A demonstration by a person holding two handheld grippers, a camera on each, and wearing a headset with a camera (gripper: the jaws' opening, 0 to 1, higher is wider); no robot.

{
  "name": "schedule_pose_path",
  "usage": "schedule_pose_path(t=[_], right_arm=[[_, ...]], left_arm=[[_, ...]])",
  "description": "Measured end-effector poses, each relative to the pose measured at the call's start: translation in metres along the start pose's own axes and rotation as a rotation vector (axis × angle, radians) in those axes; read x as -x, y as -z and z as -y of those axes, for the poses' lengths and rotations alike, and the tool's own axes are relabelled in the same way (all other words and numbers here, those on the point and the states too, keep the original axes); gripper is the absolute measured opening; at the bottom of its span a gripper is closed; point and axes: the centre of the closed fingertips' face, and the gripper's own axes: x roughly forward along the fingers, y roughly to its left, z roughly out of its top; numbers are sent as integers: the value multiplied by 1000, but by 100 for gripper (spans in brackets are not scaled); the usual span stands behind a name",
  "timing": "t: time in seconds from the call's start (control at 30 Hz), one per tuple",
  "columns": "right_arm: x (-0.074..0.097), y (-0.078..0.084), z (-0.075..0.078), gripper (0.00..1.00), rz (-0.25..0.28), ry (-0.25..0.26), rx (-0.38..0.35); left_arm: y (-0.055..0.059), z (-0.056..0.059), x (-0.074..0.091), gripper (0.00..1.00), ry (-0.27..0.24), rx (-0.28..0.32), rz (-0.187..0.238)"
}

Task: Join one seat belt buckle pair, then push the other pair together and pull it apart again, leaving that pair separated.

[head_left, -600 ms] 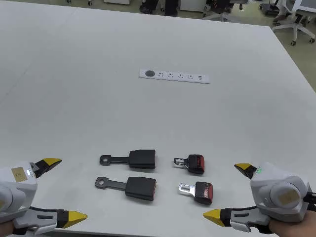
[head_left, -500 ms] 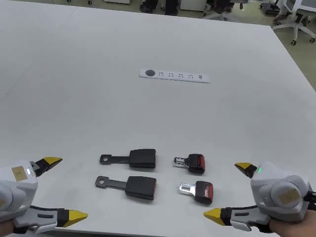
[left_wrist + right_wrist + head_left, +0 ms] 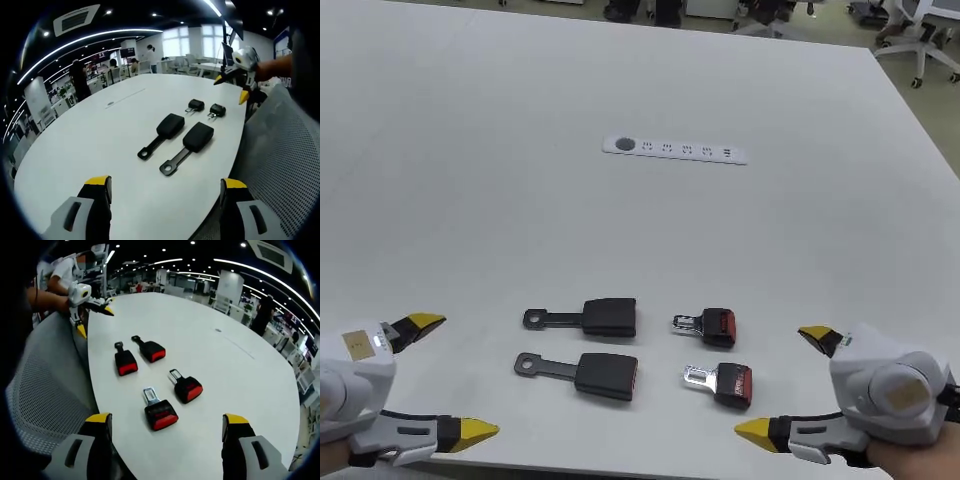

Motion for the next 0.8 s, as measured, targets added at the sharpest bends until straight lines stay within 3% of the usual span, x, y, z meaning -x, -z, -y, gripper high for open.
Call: schedule_pose_path(t=[0.8], right_arm=[[1, 1, 0, 91, 1, 2, -13]], left_arm=[[3, -2, 0, 91, -2, -3, -3]])
